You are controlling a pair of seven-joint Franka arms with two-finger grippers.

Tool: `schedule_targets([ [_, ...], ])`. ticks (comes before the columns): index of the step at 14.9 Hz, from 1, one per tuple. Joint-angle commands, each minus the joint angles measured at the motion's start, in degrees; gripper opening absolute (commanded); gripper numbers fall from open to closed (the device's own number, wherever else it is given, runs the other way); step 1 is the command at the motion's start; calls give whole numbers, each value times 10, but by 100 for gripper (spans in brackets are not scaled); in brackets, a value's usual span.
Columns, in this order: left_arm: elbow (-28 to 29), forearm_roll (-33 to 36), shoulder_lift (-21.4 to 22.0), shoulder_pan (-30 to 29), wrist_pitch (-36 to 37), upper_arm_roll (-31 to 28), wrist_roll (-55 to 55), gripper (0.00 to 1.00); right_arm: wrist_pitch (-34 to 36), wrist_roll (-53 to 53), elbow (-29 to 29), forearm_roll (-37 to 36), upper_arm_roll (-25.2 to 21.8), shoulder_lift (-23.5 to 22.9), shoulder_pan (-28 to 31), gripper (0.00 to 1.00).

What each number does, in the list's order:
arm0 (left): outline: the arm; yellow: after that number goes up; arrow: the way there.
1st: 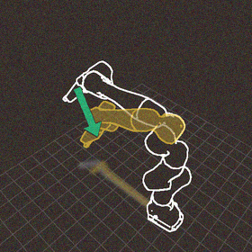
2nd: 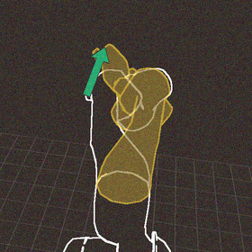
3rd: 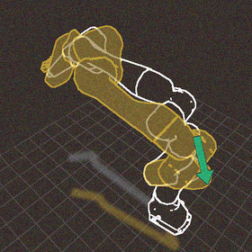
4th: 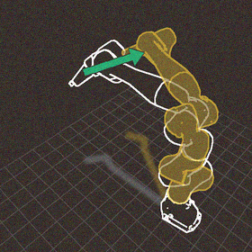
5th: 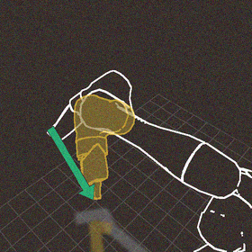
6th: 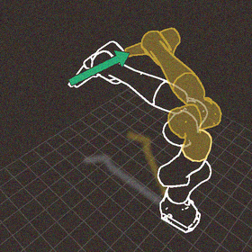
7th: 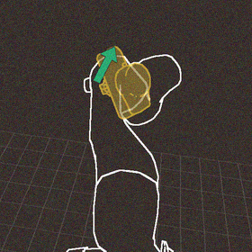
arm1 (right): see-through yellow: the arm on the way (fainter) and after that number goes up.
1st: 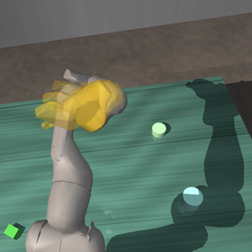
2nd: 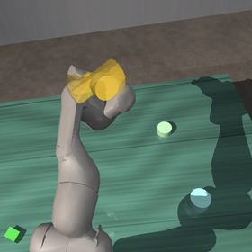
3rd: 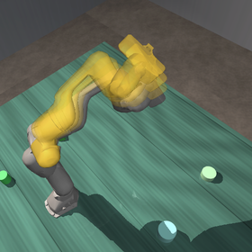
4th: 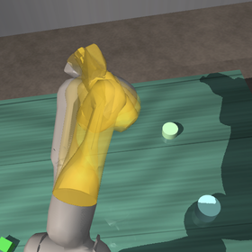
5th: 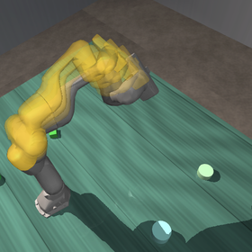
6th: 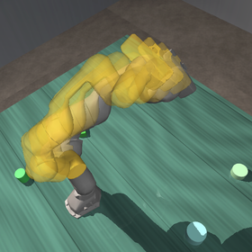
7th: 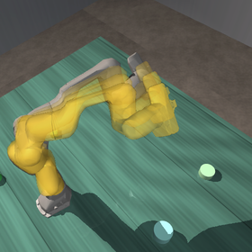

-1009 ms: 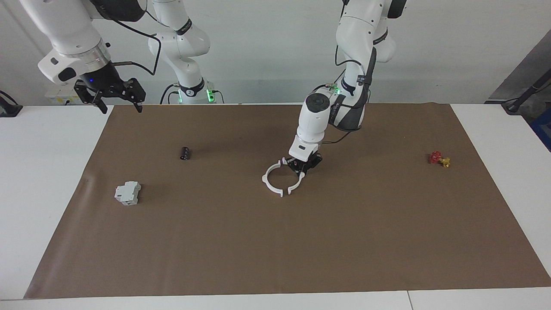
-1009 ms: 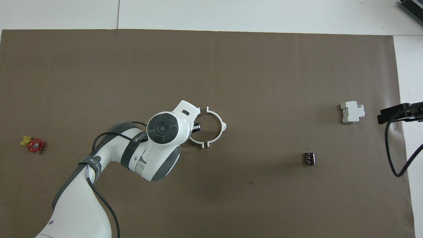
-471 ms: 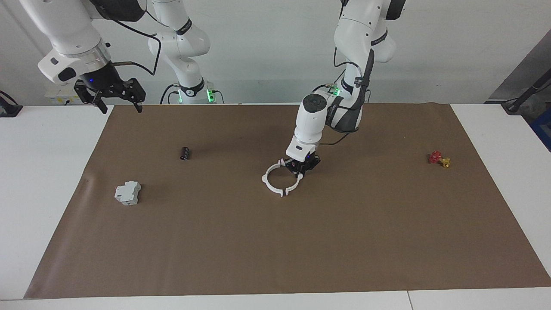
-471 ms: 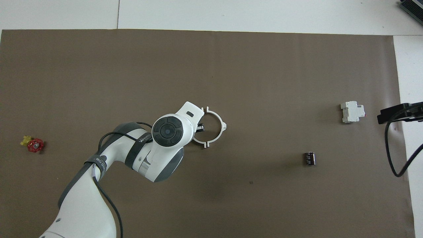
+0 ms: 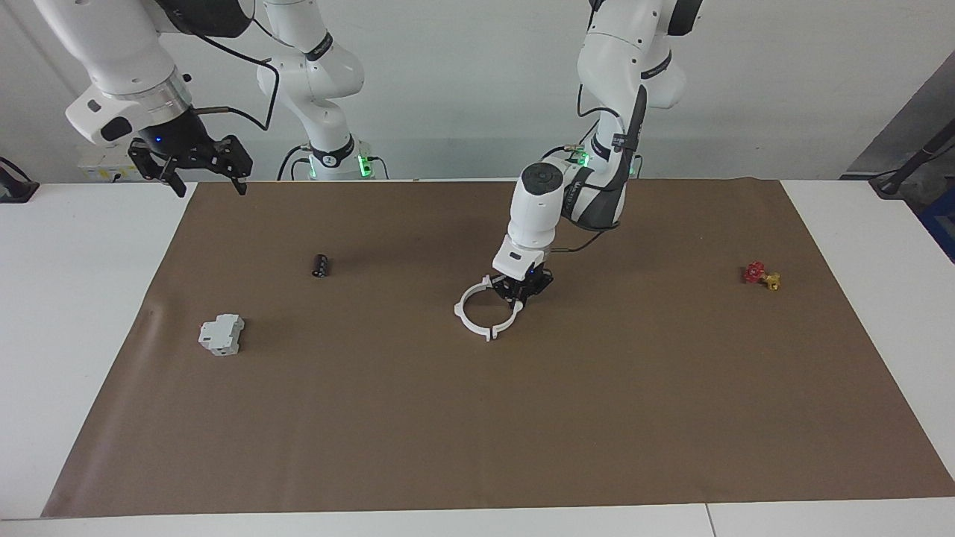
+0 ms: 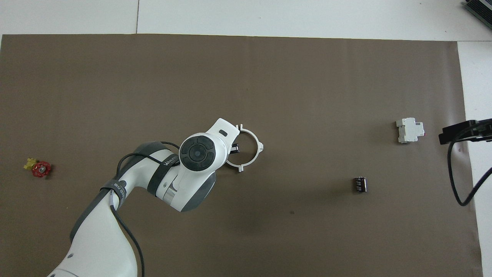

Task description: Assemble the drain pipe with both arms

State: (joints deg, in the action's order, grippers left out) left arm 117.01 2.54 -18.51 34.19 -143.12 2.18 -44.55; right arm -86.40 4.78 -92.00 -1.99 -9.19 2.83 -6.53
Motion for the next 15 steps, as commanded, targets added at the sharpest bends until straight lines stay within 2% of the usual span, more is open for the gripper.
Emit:
schedule_targets([
  [1, -14, 11, -12, 10, -4, -9, -5, 0, 2, 8, -13, -2, 1, 12, 0, 100],
  [15, -13, 19, -13, 8, -5, -9, -6, 0, 2, 8, -13, -2, 1, 12, 0, 100],
])
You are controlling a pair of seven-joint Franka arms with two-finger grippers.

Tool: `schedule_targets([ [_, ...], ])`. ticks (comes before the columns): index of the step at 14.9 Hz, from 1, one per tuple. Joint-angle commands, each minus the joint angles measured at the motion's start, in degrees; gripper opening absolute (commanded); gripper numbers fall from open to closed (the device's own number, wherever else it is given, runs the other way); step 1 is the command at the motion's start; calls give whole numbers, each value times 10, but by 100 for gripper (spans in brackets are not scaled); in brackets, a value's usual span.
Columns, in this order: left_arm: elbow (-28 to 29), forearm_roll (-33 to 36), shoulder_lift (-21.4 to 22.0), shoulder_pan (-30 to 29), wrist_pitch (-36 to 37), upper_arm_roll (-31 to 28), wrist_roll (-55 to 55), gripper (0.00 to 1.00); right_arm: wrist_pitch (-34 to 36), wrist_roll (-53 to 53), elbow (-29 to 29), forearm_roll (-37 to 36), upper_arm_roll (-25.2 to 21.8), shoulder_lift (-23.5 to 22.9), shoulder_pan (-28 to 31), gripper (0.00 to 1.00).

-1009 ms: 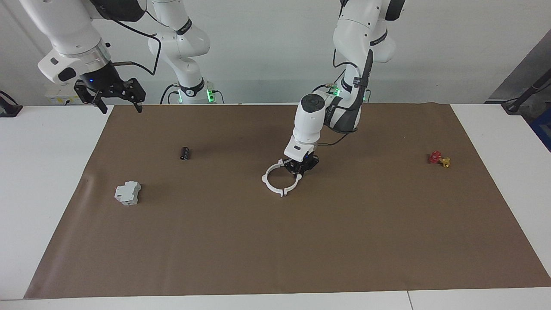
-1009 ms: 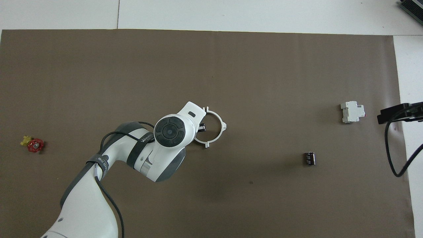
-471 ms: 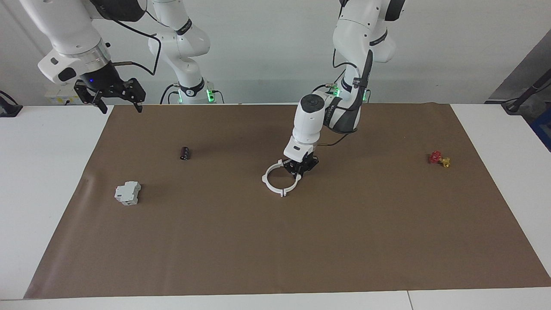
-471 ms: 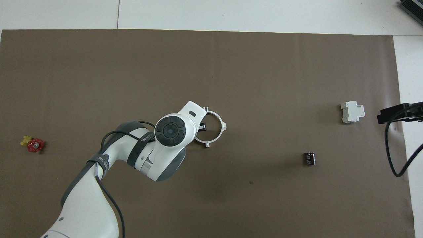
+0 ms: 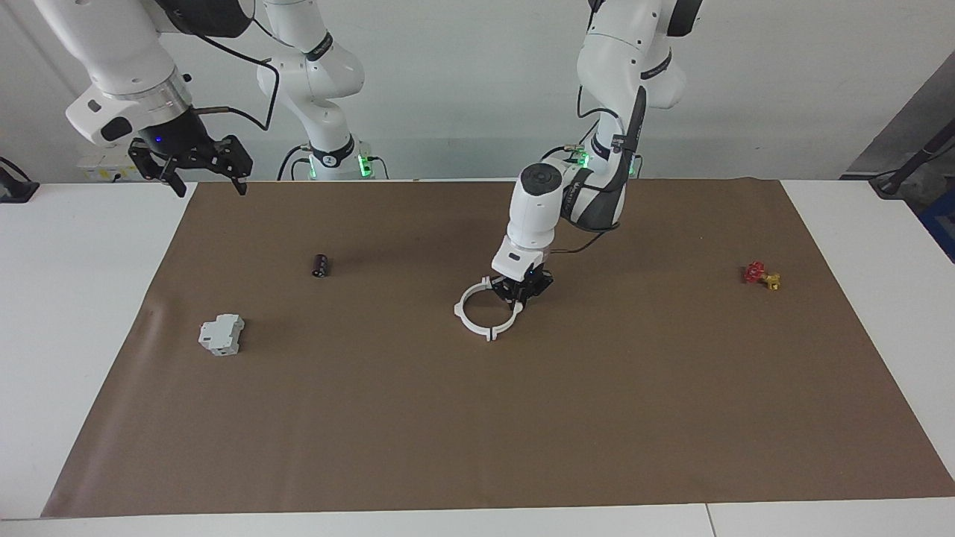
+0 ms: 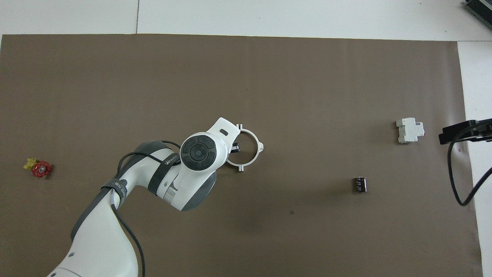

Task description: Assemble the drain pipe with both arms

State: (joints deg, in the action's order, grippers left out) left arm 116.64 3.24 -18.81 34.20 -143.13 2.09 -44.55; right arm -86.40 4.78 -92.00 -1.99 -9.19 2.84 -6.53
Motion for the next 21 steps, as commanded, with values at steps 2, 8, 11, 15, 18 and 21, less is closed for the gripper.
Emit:
schedule_targets([
  [2, -10, 12, -10, 8, -4, -9, -7, 0, 2, 8, -13, -2, 0, 12, 0, 100],
  [8, -10, 23, -13, 9, -2, -9, -8, 0, 2, 8, -13, -2, 1, 12, 0, 100],
  [11, -10, 23, -13, 10, 0, -9, -9, 0, 2, 8, -13, -2, 0, 12, 0, 100],
  [15, -12, 26, -13, 18, 14, -11, -16, 0, 2, 8, -13, -2, 1, 12, 0, 100],
  [18, -26, 40, -13, 18, 48, -15, -25, 0, 2, 8, -13, -2, 1, 12, 1, 100],
  [21, -46, 66, -13, 18, 80, -14, -61, 0, 2, 8, -13, -2, 1, 12, 0, 100],
])
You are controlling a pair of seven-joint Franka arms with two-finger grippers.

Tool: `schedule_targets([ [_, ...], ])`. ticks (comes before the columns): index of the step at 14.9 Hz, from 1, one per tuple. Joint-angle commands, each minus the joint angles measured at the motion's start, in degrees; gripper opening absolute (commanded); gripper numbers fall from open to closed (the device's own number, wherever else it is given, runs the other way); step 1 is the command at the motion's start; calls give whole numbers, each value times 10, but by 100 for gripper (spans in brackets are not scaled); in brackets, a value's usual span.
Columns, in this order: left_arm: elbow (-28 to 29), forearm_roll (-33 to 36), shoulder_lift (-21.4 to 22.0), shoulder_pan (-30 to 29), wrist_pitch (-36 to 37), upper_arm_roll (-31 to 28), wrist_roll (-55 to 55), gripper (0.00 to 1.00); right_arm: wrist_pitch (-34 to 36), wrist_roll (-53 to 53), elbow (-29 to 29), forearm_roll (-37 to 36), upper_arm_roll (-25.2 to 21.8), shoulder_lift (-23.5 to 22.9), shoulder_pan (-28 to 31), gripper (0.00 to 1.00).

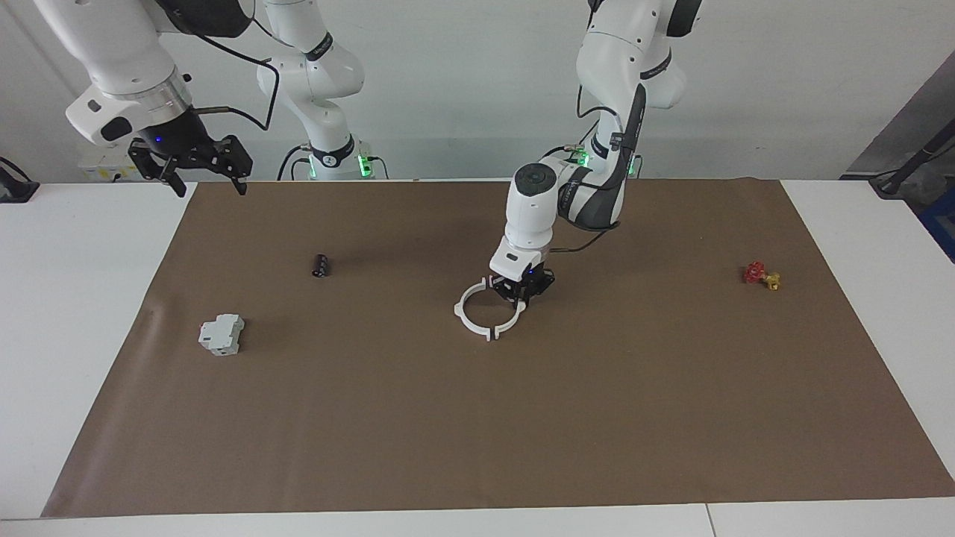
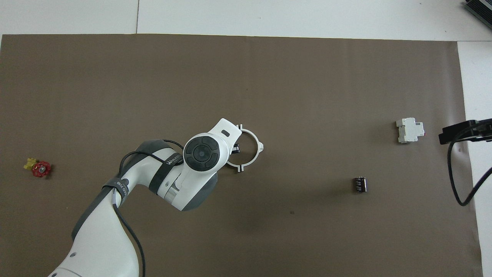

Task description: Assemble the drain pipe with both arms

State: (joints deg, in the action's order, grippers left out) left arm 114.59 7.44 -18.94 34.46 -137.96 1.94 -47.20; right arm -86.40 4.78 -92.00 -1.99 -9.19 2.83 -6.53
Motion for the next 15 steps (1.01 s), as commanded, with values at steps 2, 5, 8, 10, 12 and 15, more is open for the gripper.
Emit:
schedule_targets([
  [2, -26, 37, -12, 15, 27, -12, -57, 0, 2, 8, -13, -2, 0, 12, 0, 100],
  [5, -26, 41, -13, 18, 24, -12, -76, 0, 2, 8, -13, -2, 0, 12, 0, 100],
  [8, -26, 43, -13, 21, 24, -12, -77, 0, 2, 8, -13, -2, 0, 12, 0, 100],
  [10, -27, 60, -12, 25, 24, -12, -76, 0, 2, 8, -13, -2, 0, 12, 0, 100],
  [12, -27, 62, -12, 25, 23, -12, -76, 0, 2, 8, -13, -2, 0, 12, 0, 100],
  [15, -31, 63, -13, 25, 23, -11, -76, 0, 2, 8, -13, -2, 0, 12, 0, 100],
])
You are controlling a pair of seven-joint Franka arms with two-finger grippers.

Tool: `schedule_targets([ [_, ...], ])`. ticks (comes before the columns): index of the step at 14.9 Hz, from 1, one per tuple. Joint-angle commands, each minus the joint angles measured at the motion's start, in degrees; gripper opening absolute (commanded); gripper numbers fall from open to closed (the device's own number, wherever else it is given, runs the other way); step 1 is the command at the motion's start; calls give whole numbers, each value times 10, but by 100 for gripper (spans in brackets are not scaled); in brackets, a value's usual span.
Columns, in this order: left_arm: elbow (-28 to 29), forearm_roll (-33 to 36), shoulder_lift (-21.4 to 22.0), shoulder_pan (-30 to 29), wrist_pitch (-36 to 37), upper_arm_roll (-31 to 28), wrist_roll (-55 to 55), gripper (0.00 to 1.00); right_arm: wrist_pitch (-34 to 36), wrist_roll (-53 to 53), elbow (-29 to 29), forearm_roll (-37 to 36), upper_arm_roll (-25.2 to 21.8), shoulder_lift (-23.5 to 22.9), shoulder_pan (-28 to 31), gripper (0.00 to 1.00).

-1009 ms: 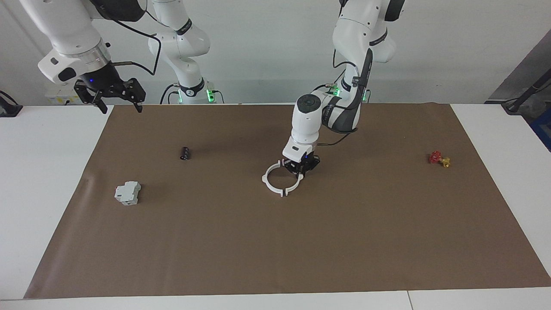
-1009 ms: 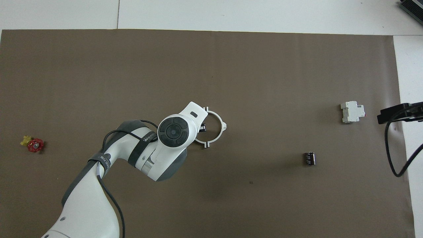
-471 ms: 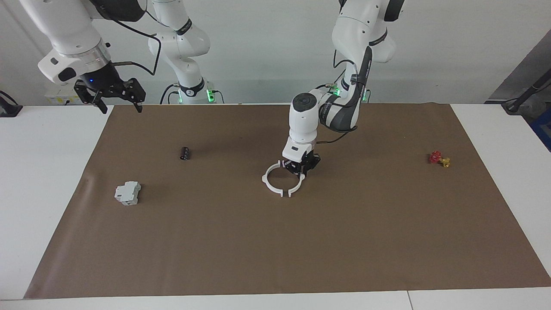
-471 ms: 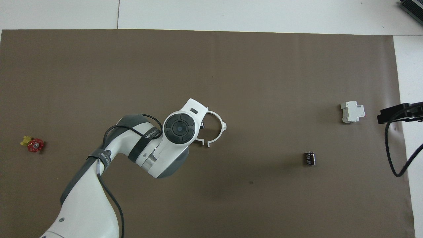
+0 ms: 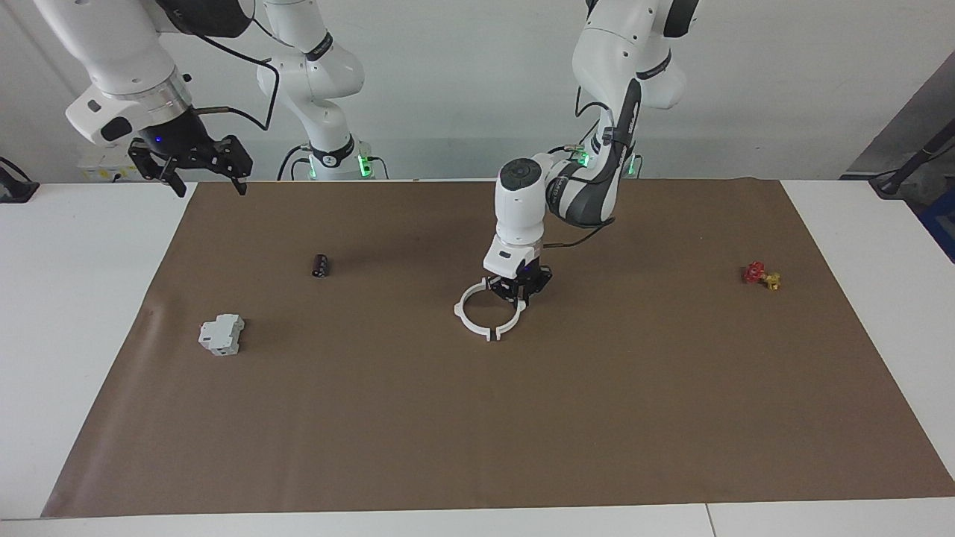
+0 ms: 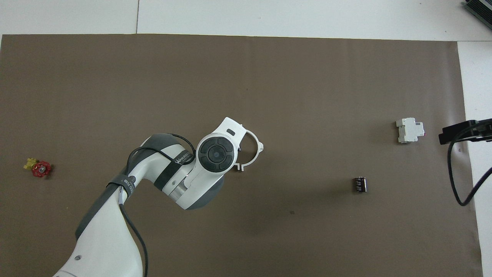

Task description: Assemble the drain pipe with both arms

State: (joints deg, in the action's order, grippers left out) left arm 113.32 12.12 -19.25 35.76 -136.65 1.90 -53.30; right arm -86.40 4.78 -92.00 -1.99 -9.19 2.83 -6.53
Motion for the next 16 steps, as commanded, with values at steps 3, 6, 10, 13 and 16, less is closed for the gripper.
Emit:
schedule_targets([
  [3, -18, 16, -11, 12, 9, -10, -15, 0, 2, 8, -13, -2, 1, 12, 0, 100],
  [6, -18, 16, -12, 12, 5, -10, -14, 0, 2, 8, -13, -2, 0, 12, 1, 100],
  [10, -17, 16, -12, 12, 1, -10, -13, 0, 2, 8, -13, -2, 0, 12, 1, 100],
  [13, -16, 16, -13, 11, -7, -10, -12, 0, 2, 8, -13, -2, 1, 12, 0, 100],
  [16, -14, 16, -17, 11, -12, -10, -12, 0, 2, 8, -13, -2, 1, 12, 0, 100],
])
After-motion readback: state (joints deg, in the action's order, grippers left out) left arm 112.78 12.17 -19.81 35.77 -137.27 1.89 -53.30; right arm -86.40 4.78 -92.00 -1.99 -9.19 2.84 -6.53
